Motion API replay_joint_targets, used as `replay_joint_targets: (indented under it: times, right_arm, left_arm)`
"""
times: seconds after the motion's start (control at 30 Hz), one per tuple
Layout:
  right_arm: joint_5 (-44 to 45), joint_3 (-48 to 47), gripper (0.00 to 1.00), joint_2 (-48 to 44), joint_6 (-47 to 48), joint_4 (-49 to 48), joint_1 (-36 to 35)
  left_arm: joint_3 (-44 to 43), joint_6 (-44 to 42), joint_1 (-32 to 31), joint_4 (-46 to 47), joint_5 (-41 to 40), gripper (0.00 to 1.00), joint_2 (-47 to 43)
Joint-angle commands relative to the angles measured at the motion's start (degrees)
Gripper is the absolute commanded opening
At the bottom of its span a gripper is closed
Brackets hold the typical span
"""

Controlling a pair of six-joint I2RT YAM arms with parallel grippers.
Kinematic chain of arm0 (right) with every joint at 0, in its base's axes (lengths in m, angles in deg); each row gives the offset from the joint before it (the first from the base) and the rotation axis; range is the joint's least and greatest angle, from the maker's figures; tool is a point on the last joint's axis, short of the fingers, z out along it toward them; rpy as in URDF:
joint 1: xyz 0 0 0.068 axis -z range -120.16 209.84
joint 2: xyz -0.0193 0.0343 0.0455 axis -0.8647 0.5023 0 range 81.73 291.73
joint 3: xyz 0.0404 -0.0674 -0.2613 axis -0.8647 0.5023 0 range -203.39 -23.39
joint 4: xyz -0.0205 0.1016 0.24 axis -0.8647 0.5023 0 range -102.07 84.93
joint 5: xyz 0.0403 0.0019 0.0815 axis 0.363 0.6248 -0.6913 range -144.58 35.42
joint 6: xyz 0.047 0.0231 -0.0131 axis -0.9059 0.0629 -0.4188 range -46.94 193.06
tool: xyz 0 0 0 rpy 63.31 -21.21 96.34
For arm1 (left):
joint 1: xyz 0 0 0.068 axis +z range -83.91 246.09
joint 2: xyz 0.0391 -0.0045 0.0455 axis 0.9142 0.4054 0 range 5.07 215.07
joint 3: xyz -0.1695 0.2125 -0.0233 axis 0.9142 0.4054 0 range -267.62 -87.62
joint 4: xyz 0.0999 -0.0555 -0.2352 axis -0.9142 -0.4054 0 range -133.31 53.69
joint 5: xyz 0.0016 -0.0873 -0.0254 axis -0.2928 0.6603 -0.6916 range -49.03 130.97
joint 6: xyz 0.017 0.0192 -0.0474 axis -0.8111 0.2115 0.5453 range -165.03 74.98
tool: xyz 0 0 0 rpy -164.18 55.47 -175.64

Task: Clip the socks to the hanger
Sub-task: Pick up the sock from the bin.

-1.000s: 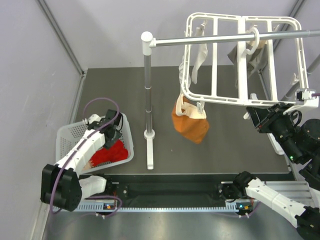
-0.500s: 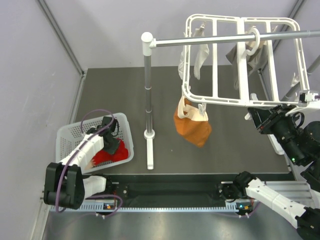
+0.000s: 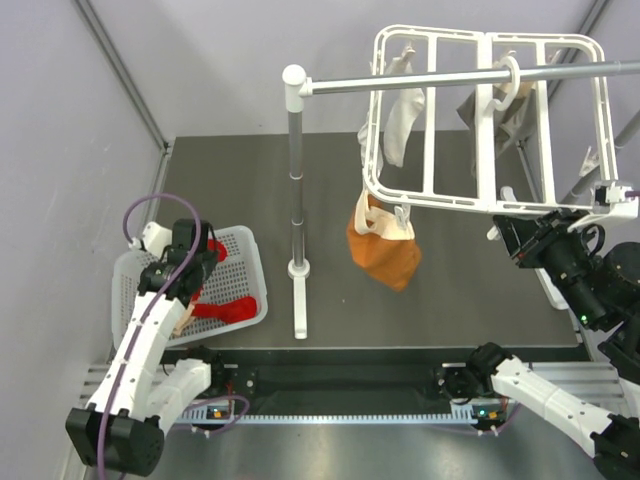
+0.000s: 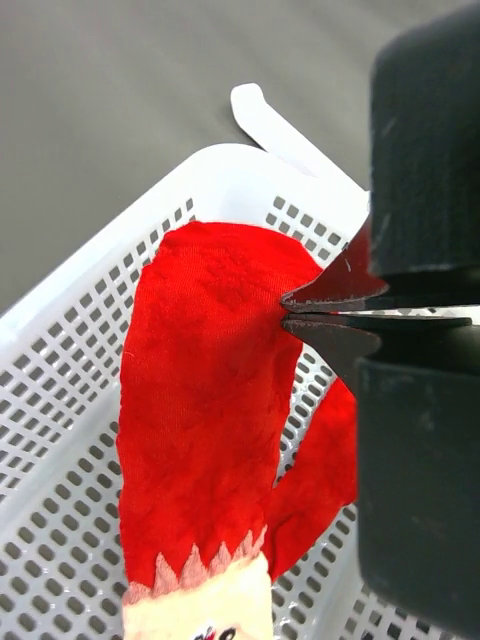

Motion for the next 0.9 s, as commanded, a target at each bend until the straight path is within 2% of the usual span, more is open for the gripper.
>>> replay_joint_targets:
  times: [0.0, 0.2, 0.3, 0.33, 0.43, 0.57, 0.73, 0.87]
  right_arm:
    - [-1.2, 0.7, 0.00, -0.2, -0.1, 0.9, -0.7]
    - [-1.2, 0.8, 0.00, -0.2, -0.1, 0.7, -0.7]
    - [-1.4, 0.8, 0.00, -0.2, 0.0, 0.7, -0.6]
    - [-1.3, 0.8, 0.00, -0.2, 0.1, 0.7, -0.7]
    - [-1.2, 0.8, 0.00, -0.2, 0.3, 0.7, -0.7]
    - [-1.3, 0.7, 0.00, -0.2, 0.5, 0.7, -0.7]
    - [-1.3, 0.7, 0.00, -0.4, 0.5, 0.8, -0.7]
    - [-1.5, 0.8, 0.00, -0.5, 0.4, 0.8, -0.7]
  left_arm:
    - [-1.7, -4.0, 0.3, -0.3, -1.1, 0.00, -0.1]
    - [-0.1, -10.4, 0.3, 7.1, 5.7, 0.00, -0.9]
    - [1.2, -15.5, 0.3, 12.6, 12.3, 0.00, -3.8]
    - [1.7, -18.7, 0.3, 14.4, 17.4, 0.00, -5.1]
    - [4.8, -23.1, 0.2, 22.9, 25.1, 0.00, -11.0]
    - [4.2, -24.1, 0.3, 25.0, 23.0, 0.00, -15.3]
    - [0.6, -28.8, 0.3, 22.6, 22.8, 0.00, -13.1]
    - [-4.2, -31.4, 0.3, 21.0, 19.2, 0.00, -11.6]
